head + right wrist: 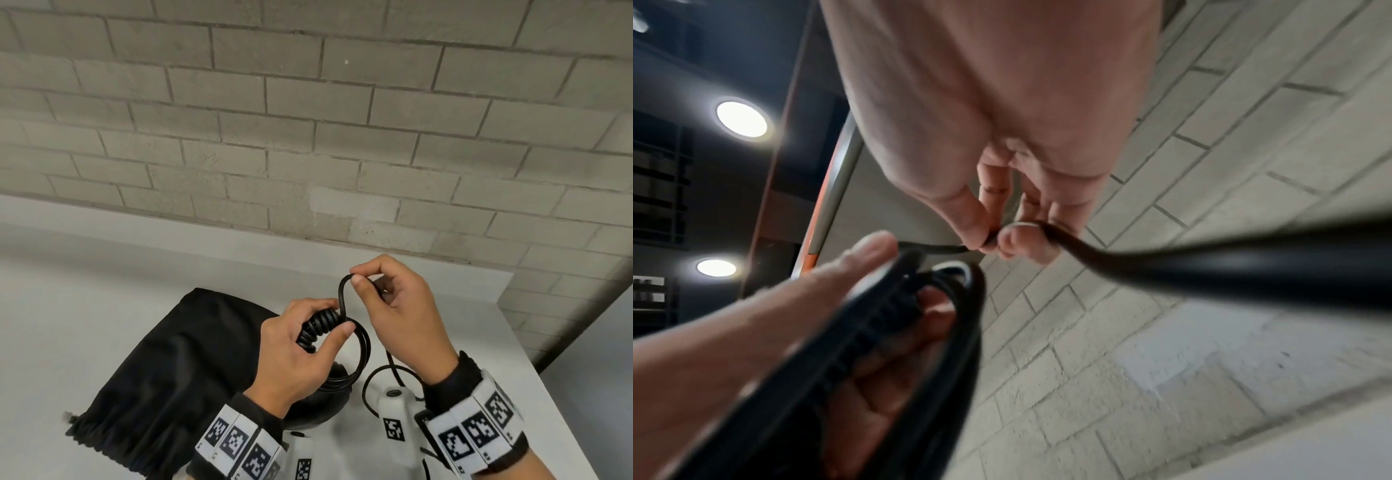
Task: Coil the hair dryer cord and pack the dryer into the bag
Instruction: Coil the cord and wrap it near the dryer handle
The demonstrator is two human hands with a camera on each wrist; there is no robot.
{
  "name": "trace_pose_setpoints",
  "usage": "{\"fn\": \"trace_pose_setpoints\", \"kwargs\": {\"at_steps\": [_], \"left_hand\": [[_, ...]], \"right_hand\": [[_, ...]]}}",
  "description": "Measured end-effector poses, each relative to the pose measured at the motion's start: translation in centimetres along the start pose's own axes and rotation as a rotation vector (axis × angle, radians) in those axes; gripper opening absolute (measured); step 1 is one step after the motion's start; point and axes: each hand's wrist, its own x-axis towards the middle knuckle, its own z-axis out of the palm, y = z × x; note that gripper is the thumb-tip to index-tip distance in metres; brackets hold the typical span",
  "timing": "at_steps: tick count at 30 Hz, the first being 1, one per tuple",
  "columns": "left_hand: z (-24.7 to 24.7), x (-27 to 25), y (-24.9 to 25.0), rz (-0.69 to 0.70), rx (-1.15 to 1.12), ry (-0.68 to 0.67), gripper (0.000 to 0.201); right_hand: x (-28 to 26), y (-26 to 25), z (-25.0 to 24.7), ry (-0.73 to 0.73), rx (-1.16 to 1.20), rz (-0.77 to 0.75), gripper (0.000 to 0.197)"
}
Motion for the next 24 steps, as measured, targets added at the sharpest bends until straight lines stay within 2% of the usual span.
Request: {"fn": "trace_pose_setpoints", "kwargs": {"at_steps": [3, 9, 15, 19, 24], "left_hand": [[0.0, -0.1, -0.1, 0.000, -0.022, 0.019, 0.034], [0.0, 0.0, -0.5, -0.002, -0.042, 0.057, 0.032], [0.0, -0.2, -0.3, 0.049, -0.025, 0.095, 0.032], [0.0, -0.1, -0.4, 0.061, 0.007, 0.159, 0.033], [0.1, 0.0, -0.3, 0.107, 0.088, 0.171, 0.034]], "right_hand": [[-0.4, 1.3, 0.5, -0.021, 0.055, 0.063, 0.008], [-2.2, 2.2, 1.5, -0.108, 0.166, 0.125, 0.030], [-3.8, 2.4, 1.0, -0.248, 0.493, 0.238, 0.027], [-4.7, 2.5, 1.1, -0.298, 0.406, 0.180, 0.031], [-4.6, 2.3, 1.1, -0.297, 0.286, 0.158, 0.008]]}}
